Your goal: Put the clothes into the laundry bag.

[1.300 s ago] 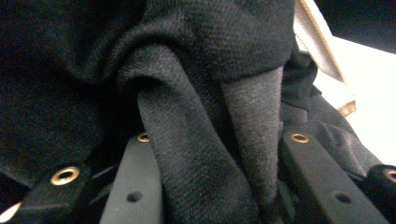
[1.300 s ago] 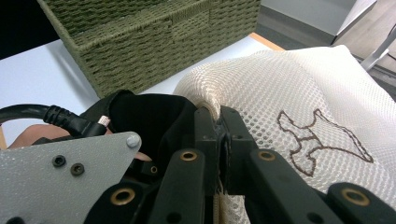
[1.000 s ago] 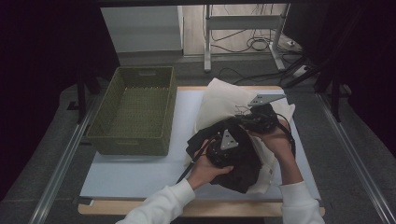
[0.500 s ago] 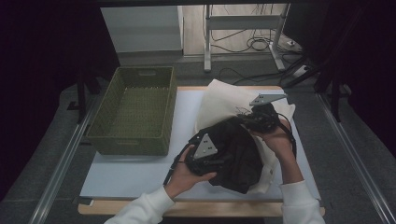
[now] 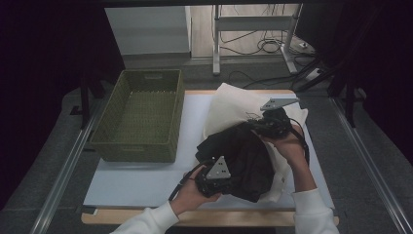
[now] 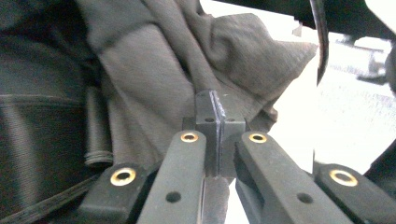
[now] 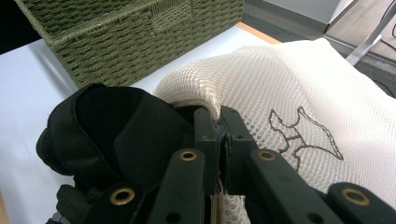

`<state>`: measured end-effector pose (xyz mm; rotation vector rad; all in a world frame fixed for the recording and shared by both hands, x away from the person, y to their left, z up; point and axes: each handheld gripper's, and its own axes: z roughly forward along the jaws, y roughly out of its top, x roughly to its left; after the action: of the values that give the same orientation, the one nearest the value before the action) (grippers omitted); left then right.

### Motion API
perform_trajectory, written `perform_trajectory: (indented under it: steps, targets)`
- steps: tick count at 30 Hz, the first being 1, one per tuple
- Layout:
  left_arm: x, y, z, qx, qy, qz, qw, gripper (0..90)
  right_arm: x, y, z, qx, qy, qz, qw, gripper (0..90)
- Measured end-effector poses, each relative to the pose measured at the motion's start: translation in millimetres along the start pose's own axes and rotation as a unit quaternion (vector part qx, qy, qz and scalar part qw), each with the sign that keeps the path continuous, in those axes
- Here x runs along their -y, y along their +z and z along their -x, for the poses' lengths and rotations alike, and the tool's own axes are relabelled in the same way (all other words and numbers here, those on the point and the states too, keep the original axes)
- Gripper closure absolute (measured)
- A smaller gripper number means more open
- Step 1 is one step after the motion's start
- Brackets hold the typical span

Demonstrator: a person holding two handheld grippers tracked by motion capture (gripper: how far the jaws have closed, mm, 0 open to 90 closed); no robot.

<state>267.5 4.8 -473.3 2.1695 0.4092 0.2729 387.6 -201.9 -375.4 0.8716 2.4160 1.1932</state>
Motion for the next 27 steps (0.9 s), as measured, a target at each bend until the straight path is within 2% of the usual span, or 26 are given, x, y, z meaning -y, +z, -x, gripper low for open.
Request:
perform_trajectory:
  steps: [3,8,11,15,27]
  targets:
    - [4.1,15.9,-2.5,-0.017,-0.001,-0.026,0.9995,89.6,-0.2,0.0,-0.9,0.001,0.001,0.000,1.0000,86.9]
    - [6.7,39.0,-16.5,-0.037,-0.023,-0.050,0.9978,89.9,-1.6,1.1,-3.2,-0.002,-0.004,-0.003,1.0000,86.9]
    - [3.0,46.5,-19.6,-0.043,-0.030,-0.051,0.9973,89.9,-1.7,1.5,-3.4,-0.004,-0.006,-0.005,1.0000,86.9]
    - [-2.1,53.1,-22.4,-0.058,-0.024,-0.058,0.9964,89.9,-1.5,0.5,-3.5,-0.005,-0.008,-0.006,0.9999,86.9]
    - [-13.9,73.3,-37.4,-0.080,-0.057,-0.071,0.9926,90.0,-5.5,-2.1,-12.8,0.000,-0.022,-0.007,0.9997,87.5]
